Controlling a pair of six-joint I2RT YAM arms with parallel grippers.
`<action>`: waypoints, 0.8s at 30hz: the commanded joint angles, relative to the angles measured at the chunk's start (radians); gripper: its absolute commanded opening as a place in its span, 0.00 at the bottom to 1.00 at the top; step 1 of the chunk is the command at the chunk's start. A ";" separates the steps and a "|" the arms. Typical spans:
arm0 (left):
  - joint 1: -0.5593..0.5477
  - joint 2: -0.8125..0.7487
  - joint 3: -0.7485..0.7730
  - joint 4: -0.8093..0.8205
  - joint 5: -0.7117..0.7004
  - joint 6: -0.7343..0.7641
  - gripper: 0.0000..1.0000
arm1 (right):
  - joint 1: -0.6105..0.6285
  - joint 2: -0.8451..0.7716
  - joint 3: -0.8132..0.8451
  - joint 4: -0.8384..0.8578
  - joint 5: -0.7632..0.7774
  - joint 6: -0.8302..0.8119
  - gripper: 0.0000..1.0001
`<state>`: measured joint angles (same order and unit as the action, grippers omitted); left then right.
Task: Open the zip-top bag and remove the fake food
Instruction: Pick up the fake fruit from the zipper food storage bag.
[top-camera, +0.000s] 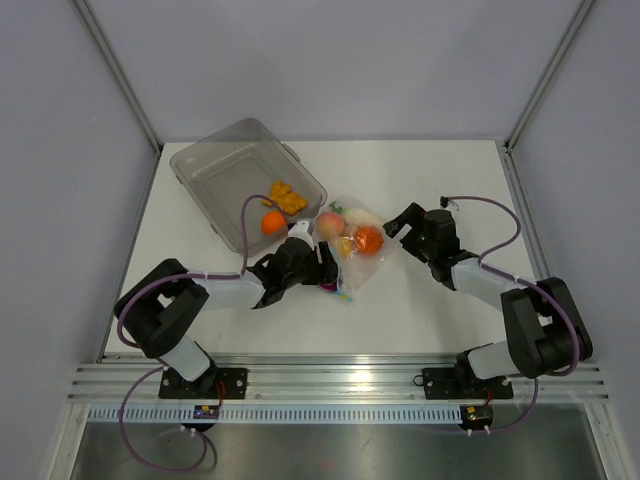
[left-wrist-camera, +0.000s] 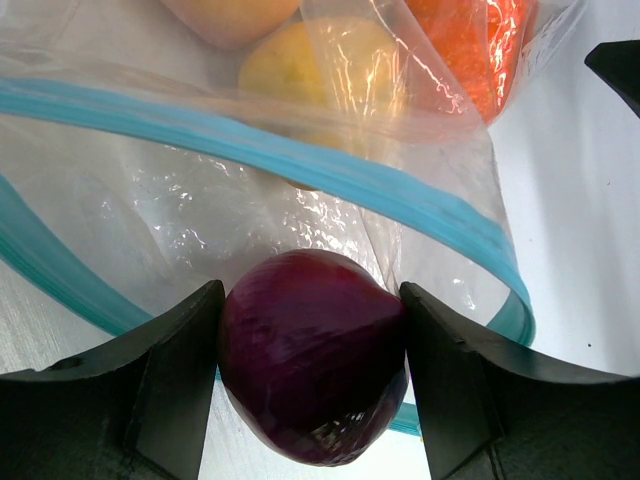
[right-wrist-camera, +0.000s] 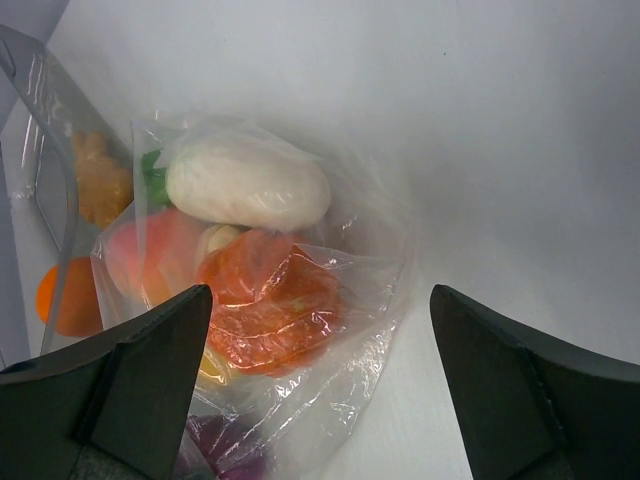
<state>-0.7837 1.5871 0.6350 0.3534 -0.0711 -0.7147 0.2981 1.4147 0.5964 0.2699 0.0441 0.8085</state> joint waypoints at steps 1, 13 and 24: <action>-0.002 0.011 0.035 0.050 0.011 0.014 0.61 | -0.007 0.009 0.040 0.054 0.011 0.001 0.98; -0.005 0.013 0.034 0.055 0.010 0.014 0.61 | -0.007 0.153 0.102 0.060 -0.020 0.024 0.96; -0.006 0.013 0.031 0.064 0.008 0.014 0.60 | -0.005 0.167 0.115 0.015 0.030 0.049 0.40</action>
<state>-0.7868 1.5887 0.6353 0.3599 -0.0696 -0.7147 0.2977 1.5875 0.6716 0.2787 0.0364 0.8497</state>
